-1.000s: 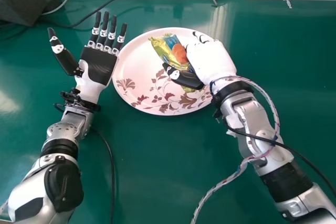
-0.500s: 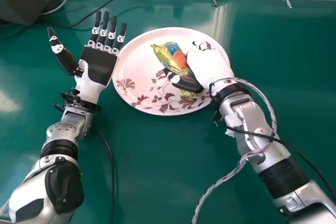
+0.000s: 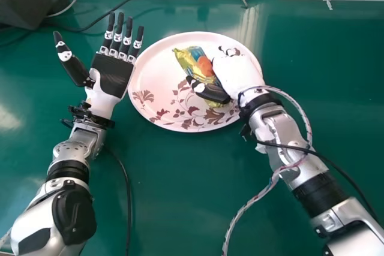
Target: Pick up biscuit and place it in the plate
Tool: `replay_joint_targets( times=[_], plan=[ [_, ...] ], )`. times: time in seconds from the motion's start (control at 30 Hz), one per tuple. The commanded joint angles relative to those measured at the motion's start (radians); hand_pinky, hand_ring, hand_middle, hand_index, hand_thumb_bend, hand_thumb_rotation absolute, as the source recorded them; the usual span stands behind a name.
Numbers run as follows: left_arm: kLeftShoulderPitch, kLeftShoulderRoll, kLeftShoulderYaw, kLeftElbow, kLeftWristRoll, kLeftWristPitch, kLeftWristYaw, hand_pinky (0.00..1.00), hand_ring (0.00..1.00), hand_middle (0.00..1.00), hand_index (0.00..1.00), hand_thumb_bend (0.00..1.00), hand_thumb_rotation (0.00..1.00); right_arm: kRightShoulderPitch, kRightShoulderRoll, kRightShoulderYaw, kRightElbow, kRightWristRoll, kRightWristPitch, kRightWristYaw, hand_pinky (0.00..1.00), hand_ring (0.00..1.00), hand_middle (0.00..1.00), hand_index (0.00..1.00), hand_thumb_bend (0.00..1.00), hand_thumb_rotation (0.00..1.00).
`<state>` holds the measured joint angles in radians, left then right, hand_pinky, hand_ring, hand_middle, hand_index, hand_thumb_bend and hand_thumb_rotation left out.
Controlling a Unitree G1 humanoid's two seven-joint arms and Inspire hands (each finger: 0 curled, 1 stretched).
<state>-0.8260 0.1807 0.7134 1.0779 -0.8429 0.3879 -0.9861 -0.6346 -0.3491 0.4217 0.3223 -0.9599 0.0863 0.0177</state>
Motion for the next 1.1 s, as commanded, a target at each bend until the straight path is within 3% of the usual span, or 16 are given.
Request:
replay_joint_targets(
  times=[0.0,0.3,0.7,0.93,1.07],
  plan=[
    [0.062,-0.008,-0.017,0.053,0.026,0.008,-0.023,0.94,0.87,0.94,1.00,0.99,0.69,0.024,0.012,0.029,0.044,0.009,-0.011,0.009,0.02,0.09,0.43,0.50,0.51,0.00],
    [0.054,-0.002,-0.027,0.079,0.033,-0.004,-0.034,0.90,0.86,0.92,1.00,0.98,0.63,0.021,0.013,0.053,0.102,0.045,-0.041,-0.027,0.02,0.09,0.43,0.51,0.51,0.00],
    [0.061,-0.024,-0.008,0.071,0.007,-0.009,-0.025,0.86,0.82,0.87,0.96,0.98,0.61,0.013,0.013,0.080,0.117,0.083,-0.059,0.017,0.06,0.13,0.41,0.49,0.51,0.00],
    [0.071,-0.033,0.008,0.055,-0.011,0.005,0.025,0.87,0.82,0.88,0.96,0.98,0.62,0.012,0.007,0.086,0.116,0.102,-0.066,0.037,0.16,0.24,0.42,0.51,0.52,0.00],
    [0.080,-0.041,0.002,0.036,0.001,-0.014,0.010,0.87,0.82,0.88,0.96,0.98,0.62,0.013,0.007,0.088,0.110,0.106,-0.061,0.044,0.26,0.37,0.48,0.50,0.52,0.00]
  ],
)
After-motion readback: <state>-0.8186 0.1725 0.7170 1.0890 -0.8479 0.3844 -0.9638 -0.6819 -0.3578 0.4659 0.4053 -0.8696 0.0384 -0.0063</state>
